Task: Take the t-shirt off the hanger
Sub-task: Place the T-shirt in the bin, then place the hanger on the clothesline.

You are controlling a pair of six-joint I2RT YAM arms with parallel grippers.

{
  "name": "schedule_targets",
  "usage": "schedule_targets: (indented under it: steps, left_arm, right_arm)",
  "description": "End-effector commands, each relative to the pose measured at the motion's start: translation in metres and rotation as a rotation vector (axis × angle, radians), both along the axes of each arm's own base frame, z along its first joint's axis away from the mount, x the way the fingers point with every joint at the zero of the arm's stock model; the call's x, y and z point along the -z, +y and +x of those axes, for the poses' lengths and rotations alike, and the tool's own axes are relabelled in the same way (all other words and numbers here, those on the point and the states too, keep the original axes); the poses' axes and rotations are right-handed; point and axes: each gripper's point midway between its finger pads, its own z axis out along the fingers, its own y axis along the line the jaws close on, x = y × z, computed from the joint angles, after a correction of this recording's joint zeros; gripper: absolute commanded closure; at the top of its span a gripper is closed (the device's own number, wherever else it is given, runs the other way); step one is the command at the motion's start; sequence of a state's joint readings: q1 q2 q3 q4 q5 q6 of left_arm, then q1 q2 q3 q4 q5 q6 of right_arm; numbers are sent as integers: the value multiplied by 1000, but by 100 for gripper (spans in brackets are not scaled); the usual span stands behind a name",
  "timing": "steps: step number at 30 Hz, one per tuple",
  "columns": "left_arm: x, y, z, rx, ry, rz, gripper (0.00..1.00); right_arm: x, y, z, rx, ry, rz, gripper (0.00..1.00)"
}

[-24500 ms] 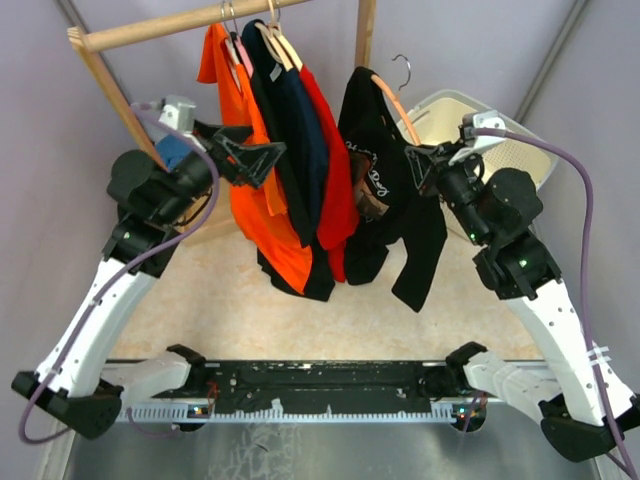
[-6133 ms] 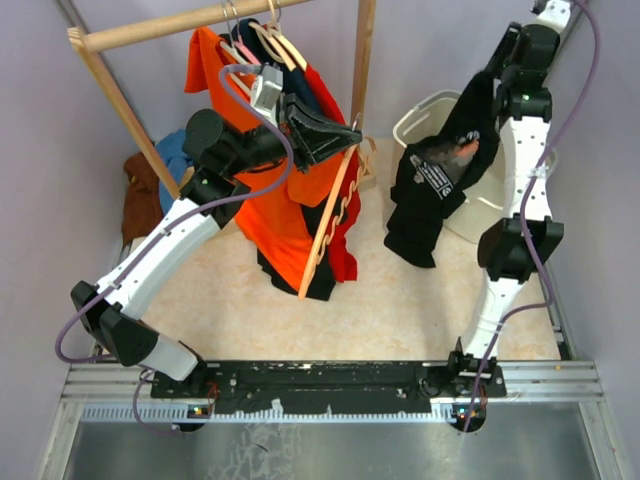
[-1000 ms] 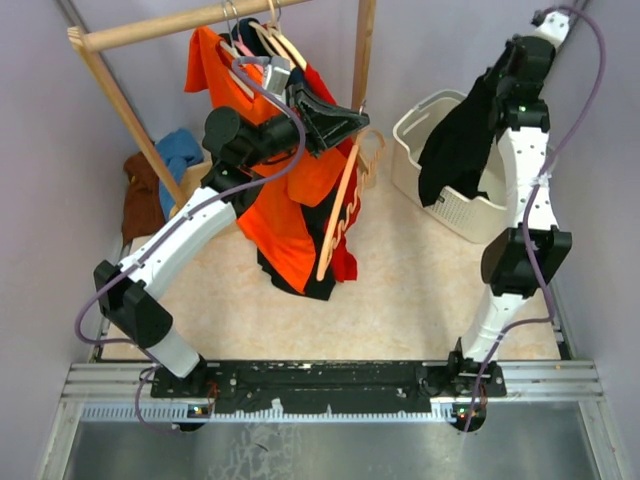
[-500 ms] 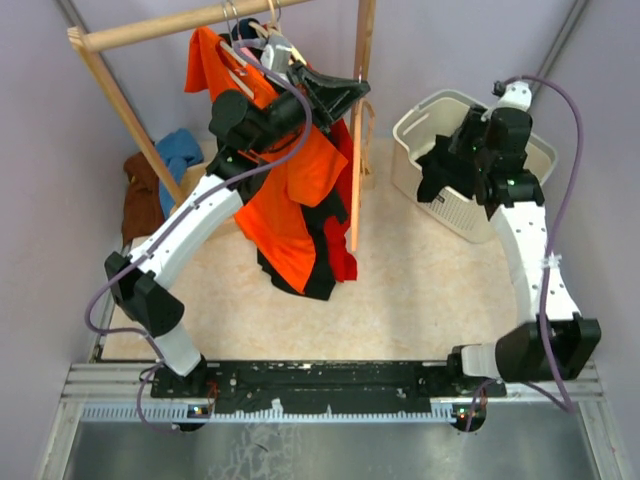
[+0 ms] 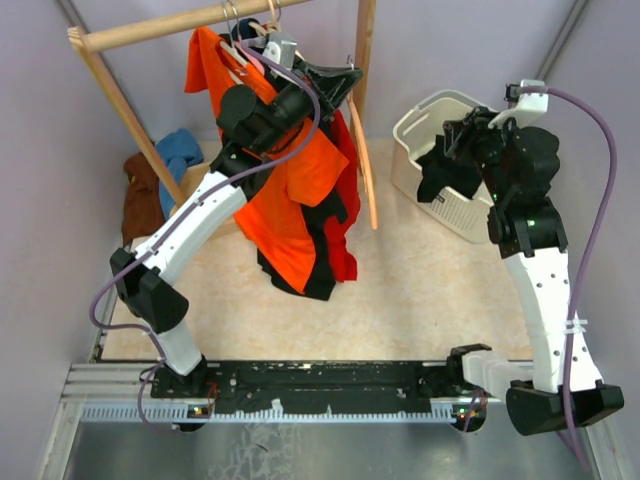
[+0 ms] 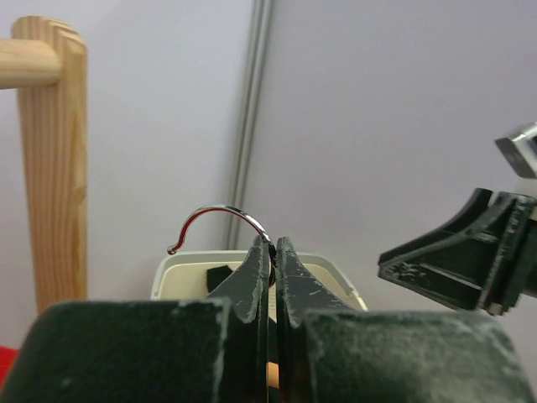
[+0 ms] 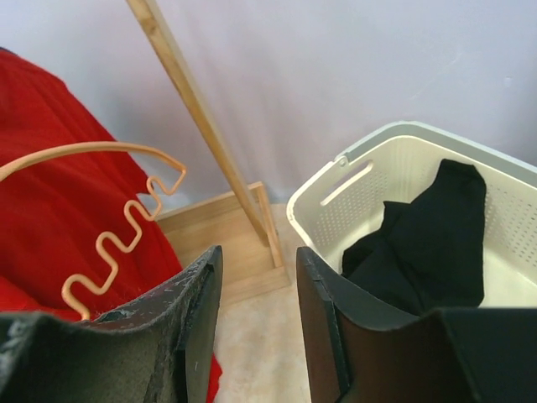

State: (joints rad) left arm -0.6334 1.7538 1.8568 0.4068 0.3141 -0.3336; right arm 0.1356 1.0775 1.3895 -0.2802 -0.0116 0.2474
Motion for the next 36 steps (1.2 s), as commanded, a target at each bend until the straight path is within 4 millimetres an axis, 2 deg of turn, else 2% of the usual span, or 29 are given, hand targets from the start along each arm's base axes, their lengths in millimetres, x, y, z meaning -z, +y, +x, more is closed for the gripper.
schedule_targets:
  steps: [1,12,19,24,30,36]
  left_arm:
    - [-30,23,-2,-134,-63,-33,100]
    - [-12,15,33,-246,-89,21,100]
    - [-7,11,45,-280,-81,22,100]
    - [-4,9,49,-288,-78,27,100]
    - [-3,9,49,-291,-74,29,100]
    - [-6,11,47,-297,-78,26,100]
  right_arm:
    - [-36,19,-20,-102,-90,23,59]
    - [-65,54,-40,-223,-153,1,56]
    - [-86,94,-61,-333,-183,0,55]
    - [-78,119,-62,-360,-142,-19,55]
    - [-50,139,-48,-309,-65,-97,55]
    - [-32,143,-39,-250,-16,-136,55]
